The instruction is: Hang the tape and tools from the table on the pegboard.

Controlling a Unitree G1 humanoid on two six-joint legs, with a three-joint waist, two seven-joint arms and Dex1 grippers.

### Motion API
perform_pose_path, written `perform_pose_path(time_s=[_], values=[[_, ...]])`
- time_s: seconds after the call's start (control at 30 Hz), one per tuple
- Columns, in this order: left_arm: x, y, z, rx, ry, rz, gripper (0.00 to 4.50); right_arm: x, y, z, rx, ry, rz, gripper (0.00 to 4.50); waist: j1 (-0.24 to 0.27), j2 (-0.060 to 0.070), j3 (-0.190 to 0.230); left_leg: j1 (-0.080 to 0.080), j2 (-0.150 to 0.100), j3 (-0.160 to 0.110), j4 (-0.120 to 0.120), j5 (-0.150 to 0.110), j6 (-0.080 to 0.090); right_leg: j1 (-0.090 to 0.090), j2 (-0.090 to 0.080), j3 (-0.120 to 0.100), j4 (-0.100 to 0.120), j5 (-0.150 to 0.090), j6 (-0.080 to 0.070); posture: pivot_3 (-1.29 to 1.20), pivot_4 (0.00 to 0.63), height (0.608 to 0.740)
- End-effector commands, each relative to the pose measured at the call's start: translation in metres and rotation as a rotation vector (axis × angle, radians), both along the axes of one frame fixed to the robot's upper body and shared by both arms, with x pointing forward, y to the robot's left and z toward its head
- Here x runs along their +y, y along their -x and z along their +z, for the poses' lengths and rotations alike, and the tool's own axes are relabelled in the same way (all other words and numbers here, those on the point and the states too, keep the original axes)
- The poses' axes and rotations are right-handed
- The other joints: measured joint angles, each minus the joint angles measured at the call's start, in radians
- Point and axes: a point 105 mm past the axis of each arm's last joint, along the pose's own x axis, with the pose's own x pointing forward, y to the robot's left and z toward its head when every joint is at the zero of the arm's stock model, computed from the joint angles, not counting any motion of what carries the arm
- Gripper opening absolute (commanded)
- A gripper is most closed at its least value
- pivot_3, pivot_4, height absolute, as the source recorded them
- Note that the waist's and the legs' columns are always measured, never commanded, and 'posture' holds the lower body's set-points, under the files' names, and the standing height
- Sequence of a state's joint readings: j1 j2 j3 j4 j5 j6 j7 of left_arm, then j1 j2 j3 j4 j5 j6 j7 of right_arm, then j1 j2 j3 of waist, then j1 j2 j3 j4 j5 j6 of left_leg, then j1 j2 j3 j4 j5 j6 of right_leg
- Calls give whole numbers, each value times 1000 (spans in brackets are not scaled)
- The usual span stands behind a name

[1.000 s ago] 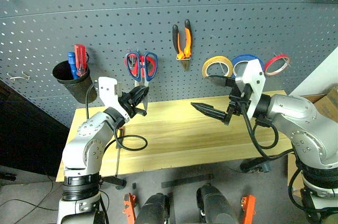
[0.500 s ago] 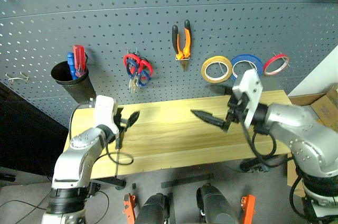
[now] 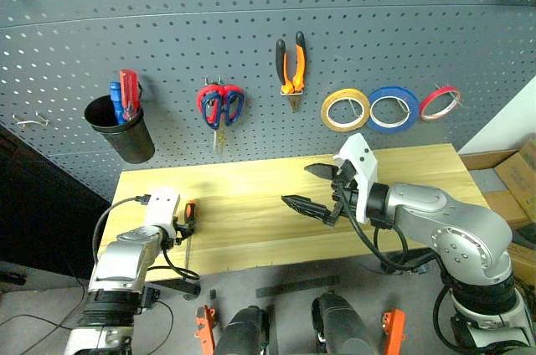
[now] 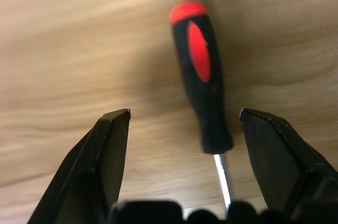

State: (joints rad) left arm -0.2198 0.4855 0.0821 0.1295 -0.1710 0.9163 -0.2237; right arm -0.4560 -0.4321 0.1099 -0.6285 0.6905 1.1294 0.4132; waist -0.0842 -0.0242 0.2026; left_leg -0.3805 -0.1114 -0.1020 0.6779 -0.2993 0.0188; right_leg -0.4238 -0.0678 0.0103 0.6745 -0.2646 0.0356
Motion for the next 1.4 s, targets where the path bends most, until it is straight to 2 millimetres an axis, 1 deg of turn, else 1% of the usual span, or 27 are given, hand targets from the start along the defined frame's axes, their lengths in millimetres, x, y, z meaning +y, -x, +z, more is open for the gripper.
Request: perform_pose_path(time_s=[0.03, 0.13, 0.2, 0.27, 0.37, 0.4, 0.47, 0.53, 0.63, 0.67, 0.7, 0.77, 0.83, 0.9, 0.97, 1.03, 1.1, 1.27, 1.3, 1.37, 1.4], values=[[3, -2, -3, 19, -18, 22, 3539, 6, 3, 7, -33, 1, 37, 4500, -1, 0, 0, 0, 0, 0, 0, 0, 0, 0, 0, 0, 0, 0, 0, -205, 220, 740], [0, -4, -13, 40, 19, 46, 3539, 8, 4, 7, -44, 11, 54, 4500, 0, 0, 0, 0, 0, 0, 0, 0, 0, 0, 0, 0, 0, 0, 0, -212, 219, 740], [1, -6, -16, 43, 38, 73, 3173, 10, 6, 7, -52, 24, 71, 4500, 0, 0, 0, 0, 0, 0, 0, 0, 0, 0, 0, 0, 0, 0, 0, -212, 219, 740], [3, -8, -17, 29, 53, 93, 2585, 11, 9, 6, -65, 53, 102, 4500, 0, 0, 0, 0, 0, 0, 0, 0, 0, 0, 0, 0, 0, 0, 0, -225, 218, 740], [1, -11, -12, -18, 75, 69, 1539, 10, 12, 7, -90, 76, 140, 4500, 0, 0, 0, 1, 0, 0, 0, 0, 0, 1, 0, 0, 0, 0, 0, -228, 214, 740], [0, -11, -9, -34, 85, 55, 1148, 11, 14, 11, -113, 68, 158, 4500, -1, 0, 0, 1, 0, 0, 0, 0, 0, 0, 0, 0, 0, 0, 0, -228, 214, 740], [1, -9, -5, -57, 97, 42, 574, 12, 16, 18, -157, 49, 187, 4500, -5, 0, 0, 0, 0, 0, 0, 0, 0, 0, 0, 0, 0, 0, 0, -226, 211, 740], [5, -4, -5, -62, 104, 53, 563, 13, 17, 25, -211, 37, 210, 4500, -6, 0, 0, 0, 0, 0, 0, 0, -1, 0, 0, 0, 0, 0, 0, -224, 210, 740], [14, 4, -2, -77, 87, 64, 563, 12, 20, 30, -242, 28, 246, 4500, -5, 0, 0, 0, 0, 0, 0, 0, -1, 0, 0, 0, -1, 0, 0, -217, 205, 740], [15, 5, 1, -92, 83, 64, 563, 11, 20, 30, -248, 27, 253, 4500, -4, 0, 0, 0, 0, 0, 0, 0, -1, 0, 0, 0, -1, 0, 0, -216, 204, 740], [14, 5, 9, -133, 84, 47, 563, 11, 20, 32, -255, 26, 261, 4500, -3, 0, 0, 0, 0, 0, 0, 0, -1, 0, 0, 0, -1, 0, 0, -216, 204, 740], [6, 3, 27, -234, 84, -22, 563, 9, 21, 35, -271, 24, 271, 4500, -2, 0, 0, 0, 0, 0, 0, 0, -1, 0, 0, 0, -1, 0, 0, -211, 199, 740], [-13, 2, 57, -386, 141, -109, 563, 6, 20, 40, -292, 20, 273, 4500, 0, -1, 0, 0, 0, 0, 0, -1, -1, 0, 0, 0, -2, 0, 0, -210, 199, 740], [-35, 9, 89, -535, 156, -236, 563, 2, 18, 47, -312, 15, 269, 4500, 3, -1, 0, -1, 0, 0, 0, -1, -1, 0, 0, -1, -2, 0, 0, -199, 194, 740], [-48, 15, 116, -646, 132, -302, 563, -2, 16, 52, -332, 13, 264, 4500, 4, -1, 0, -1, 0, 0, 0, -1, 0, 1, -1, -1, -4, 0, 0, -185, 188, 740], [-49, 15, 146, -775, 72, -299, 563, -4, 13, 57, -350, 9, 260, 4500, 5, -1, 0, -1, 0, 0, 0, -1, 0, 2, -1, -1, -5, 0, 0, -176, 181, 740], [-48, 12, 188, -943, -33, -312, 563, -6, 11, 62, -367, 6, 263, 4500, 9, -1, 0, -1, 0, 0, 0, -1, 0, 2, -1, -2, -5, 0, 0, -160, 173, 740], [-52, 10, 268, -1228, -182, -339, 563, -6, 8, 67, -387, 7, 297, 4500, 16, -1, 0, -1, 1, 0, 0, -1, 0, 2, 0, -3, -3, 0, 0, -136, 161, 740], [-53, 9, 277, -1260, -197, -340, 563, -6, 7, 67, -389, 9, 303, 4500, 19, -1, 0, -1, 1, 0, 0, -1, 0, 1, 0, -3, -3, 0, 0, -126, 155, 740], [-49, 6, 314, -1386, -215, -274, 563, -5, 5, 70, -401, 6, 316, 4500, 25, -1, 0, -1, 0, 0, 0, -1, 0, 1, 0, -3, -3, 0, 0, -119, 144, 740], [-48, 6, 327, -1428, -212, -245, 563, -4, 4, 72, -405, 6, 322, 4500, 28, -3, -1, -1, 0, 0, 1, -1, 0, 1, -1, -3, -3, 0, 0, -119, 142, 740]])
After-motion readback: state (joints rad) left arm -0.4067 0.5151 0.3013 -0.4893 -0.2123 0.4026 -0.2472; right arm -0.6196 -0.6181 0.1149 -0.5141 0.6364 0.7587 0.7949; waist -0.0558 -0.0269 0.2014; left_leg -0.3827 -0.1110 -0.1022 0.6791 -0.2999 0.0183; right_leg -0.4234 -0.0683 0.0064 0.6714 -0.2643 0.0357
